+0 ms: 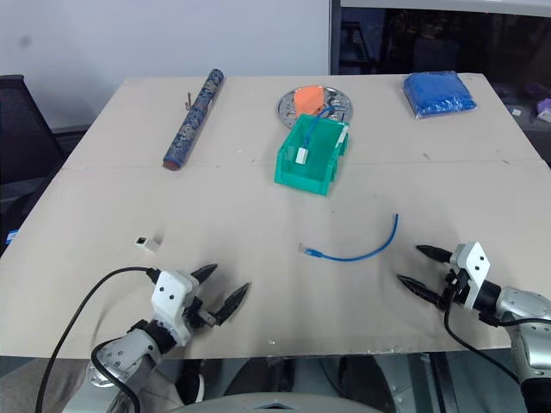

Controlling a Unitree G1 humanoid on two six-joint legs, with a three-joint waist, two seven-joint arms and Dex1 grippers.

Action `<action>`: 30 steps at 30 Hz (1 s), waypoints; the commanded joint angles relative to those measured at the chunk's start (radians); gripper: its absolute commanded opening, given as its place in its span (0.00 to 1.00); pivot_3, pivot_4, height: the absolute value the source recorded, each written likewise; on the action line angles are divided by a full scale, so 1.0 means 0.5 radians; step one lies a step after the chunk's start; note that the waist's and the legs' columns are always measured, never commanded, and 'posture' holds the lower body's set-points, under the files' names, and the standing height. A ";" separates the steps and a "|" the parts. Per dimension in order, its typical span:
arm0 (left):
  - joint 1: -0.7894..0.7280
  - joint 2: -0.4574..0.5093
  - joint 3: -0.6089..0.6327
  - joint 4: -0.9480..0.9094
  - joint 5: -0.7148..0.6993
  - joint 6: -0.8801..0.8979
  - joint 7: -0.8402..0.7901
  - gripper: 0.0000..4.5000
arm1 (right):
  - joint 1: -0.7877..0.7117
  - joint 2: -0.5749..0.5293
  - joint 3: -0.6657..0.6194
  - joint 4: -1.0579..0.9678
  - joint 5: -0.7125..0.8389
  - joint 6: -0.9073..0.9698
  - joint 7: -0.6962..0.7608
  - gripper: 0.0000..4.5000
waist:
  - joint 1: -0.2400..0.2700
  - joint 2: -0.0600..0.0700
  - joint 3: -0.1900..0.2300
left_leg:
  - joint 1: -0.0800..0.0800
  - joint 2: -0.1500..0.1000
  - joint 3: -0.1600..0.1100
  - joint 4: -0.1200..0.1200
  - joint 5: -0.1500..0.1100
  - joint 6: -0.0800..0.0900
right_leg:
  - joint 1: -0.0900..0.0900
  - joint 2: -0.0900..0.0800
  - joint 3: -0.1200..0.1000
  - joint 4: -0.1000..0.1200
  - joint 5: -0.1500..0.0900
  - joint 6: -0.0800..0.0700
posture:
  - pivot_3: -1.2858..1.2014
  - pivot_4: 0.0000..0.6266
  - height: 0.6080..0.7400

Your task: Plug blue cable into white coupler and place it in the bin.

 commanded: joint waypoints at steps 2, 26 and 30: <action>-0.049 0.172 0.109 -0.049 -0.186 0.033 -0.251 1.00 | -0.032 -0.045 0.046 -0.287 0.097 0.128 0.075 0.93 | -0.002 0.001 0.004 | 0.000 0.000 0.000 0.000 0.000 0.000 | 0.000 0.000 0.000 0.000 0.000 0.000 | 0.52 0.24 1.00; -0.685 0.937 0.338 0.119 -0.678 0.251 -1.255 1.00 | -0.726 0.331 1.021 -0.365 -0.679 0.519 -0.347 0.09 | -0.054 -0.011 0.007 | -0.035 -0.006 -0.006 0.004 0.001 -0.001 | -0.041 0.000 -0.008 0.010 0.001 0.001 | 0.52 0.24 1.00; -0.726 0.917 0.311 0.155 -0.677 0.255 -1.257 1.00 | -0.868 0.365 1.038 -0.265 -0.694 0.511 -0.319 0.01 | -0.062 -0.011 0.007 | -0.035 -0.006 -0.006 0.007 0.001 -0.002 | -0.040 0.000 -0.007 0.012 0.001 0.001 | 0.52 0.24 1.00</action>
